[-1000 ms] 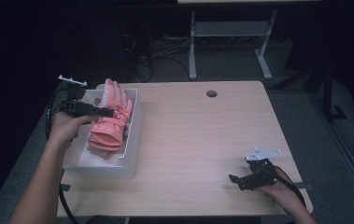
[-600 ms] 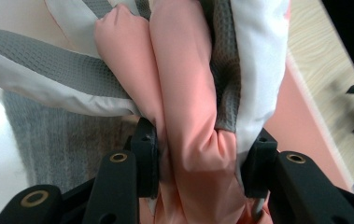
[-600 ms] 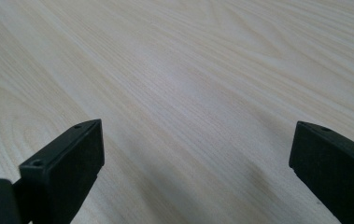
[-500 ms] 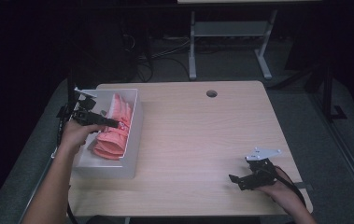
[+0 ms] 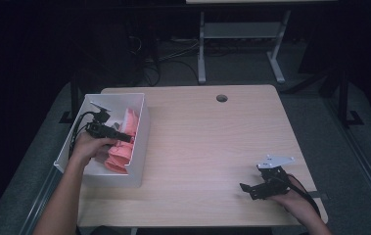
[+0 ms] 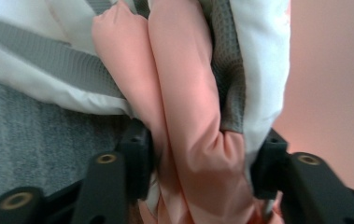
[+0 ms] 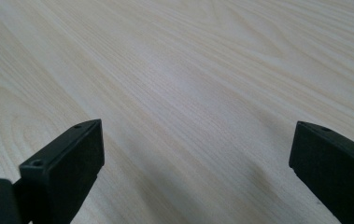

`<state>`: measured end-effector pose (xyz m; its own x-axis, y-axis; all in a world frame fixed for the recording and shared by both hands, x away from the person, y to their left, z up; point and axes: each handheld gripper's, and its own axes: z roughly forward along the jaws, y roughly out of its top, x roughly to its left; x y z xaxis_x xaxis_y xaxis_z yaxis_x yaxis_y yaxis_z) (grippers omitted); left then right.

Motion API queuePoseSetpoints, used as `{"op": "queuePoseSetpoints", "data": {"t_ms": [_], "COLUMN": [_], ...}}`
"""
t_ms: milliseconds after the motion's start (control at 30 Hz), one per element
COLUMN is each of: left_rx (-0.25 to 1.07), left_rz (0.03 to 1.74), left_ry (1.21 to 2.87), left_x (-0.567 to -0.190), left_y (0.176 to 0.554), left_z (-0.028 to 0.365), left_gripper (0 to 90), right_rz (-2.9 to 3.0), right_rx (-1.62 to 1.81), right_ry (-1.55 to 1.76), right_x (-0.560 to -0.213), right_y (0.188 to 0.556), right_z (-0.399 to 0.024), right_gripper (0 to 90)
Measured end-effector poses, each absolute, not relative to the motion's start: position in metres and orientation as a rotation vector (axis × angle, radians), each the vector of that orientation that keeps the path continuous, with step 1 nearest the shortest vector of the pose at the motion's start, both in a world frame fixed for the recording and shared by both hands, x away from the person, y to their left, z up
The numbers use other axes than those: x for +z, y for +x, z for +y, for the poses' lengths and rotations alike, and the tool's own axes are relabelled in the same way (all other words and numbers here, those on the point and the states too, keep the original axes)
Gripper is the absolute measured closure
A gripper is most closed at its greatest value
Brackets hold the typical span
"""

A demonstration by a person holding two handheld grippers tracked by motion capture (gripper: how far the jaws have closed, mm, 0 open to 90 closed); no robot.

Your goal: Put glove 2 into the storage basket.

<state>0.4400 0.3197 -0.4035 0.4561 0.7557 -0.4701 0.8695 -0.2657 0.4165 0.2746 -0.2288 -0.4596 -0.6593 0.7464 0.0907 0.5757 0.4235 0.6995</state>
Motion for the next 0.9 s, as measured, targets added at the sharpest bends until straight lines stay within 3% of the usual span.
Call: {"op": "queuePoseSetpoints", "data": {"t_ms": [233,900], "left_rx": [-0.152,0.016], "left_rz": [1.344,1.288], "left_ry": [2.094,2.058], "left_x": [-0.396,-0.345], "left_y": [0.435,0.42], "left_z": [0.319,0.334], "left_gripper": [17.6,14.6], "right_rz": [2.453,2.452], "right_rx": [1.064,1.087], "right_ry": [1.148,1.148], "right_x": [-0.459,-0.458], "right_y": [0.274,0.276], "right_z": [-0.229,-0.227], "right_gripper": [3.0,3.0]}}
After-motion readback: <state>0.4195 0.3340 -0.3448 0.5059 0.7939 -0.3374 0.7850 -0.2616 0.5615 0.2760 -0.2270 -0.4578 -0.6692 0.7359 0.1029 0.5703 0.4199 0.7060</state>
